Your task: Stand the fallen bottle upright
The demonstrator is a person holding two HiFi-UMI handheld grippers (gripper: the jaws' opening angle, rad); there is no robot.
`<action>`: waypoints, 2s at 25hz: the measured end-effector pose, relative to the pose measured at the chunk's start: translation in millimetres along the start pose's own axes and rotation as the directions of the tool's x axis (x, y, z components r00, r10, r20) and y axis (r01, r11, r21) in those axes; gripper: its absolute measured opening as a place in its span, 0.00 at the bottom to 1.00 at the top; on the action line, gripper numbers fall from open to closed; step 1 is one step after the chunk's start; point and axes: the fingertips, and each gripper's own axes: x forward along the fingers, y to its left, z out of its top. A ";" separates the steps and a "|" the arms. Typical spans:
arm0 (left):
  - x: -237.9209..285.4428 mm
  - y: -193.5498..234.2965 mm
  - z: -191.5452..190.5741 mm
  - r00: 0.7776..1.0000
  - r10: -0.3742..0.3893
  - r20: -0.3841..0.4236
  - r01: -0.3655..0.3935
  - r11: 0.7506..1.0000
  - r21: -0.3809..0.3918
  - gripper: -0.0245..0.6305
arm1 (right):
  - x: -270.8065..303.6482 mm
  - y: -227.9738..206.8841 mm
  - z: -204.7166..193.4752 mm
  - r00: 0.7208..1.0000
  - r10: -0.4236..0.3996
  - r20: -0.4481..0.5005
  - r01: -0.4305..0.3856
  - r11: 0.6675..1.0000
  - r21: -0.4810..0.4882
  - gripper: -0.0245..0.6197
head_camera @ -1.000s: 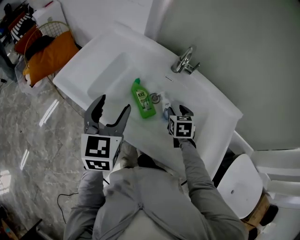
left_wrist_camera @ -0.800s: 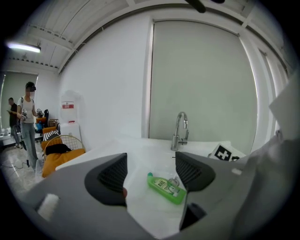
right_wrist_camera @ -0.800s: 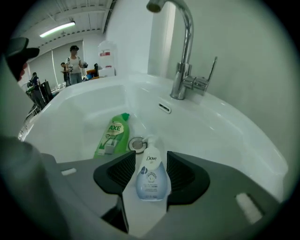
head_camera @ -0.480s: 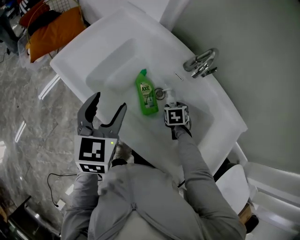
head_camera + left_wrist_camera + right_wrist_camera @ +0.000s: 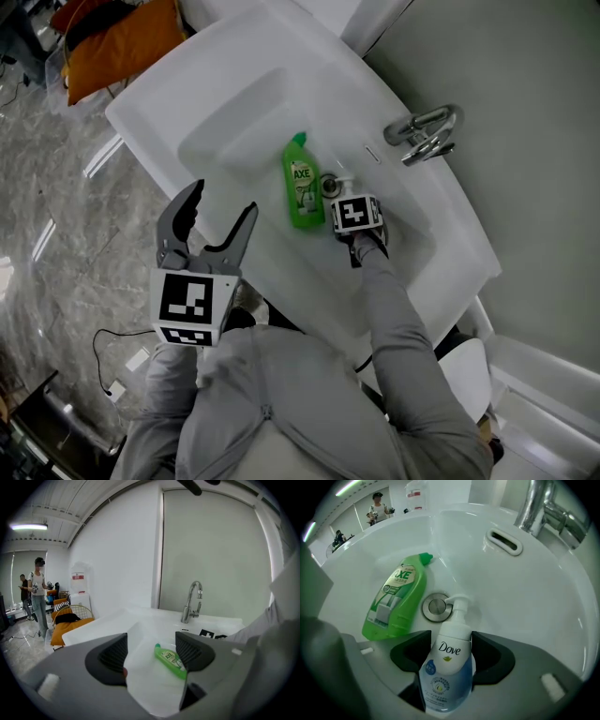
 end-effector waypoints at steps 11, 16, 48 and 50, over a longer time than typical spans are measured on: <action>7.1 -4.6 -2.2 1.000 -0.008 -0.009 0.008 1.000 0.017 0.58 | 10.4 -16.5 2.2 0.997 0.070 -0.042 -0.068 0.997 0.042 0.44; 9.3 -6.4 -0.3 1.000 -0.016 -0.013 0.017 1.000 0.023 0.58 | 9.2 -17.1 2.6 0.997 0.063 -0.038 -0.062 0.997 0.042 0.45; -22.4 -16.3 11.5 0.997 -0.050 0.055 0.049 0.999 0.021 0.58 | -52.0 -18.4 9.7 0.981 -0.041 0.192 0.039 0.999 0.014 0.44; -26.1 -19.4 13.2 0.996 -0.057 0.061 0.056 0.998 0.027 0.58 | -59.3 -17.9 10.1 0.975 -0.047 0.216 0.043 0.999 0.021 0.44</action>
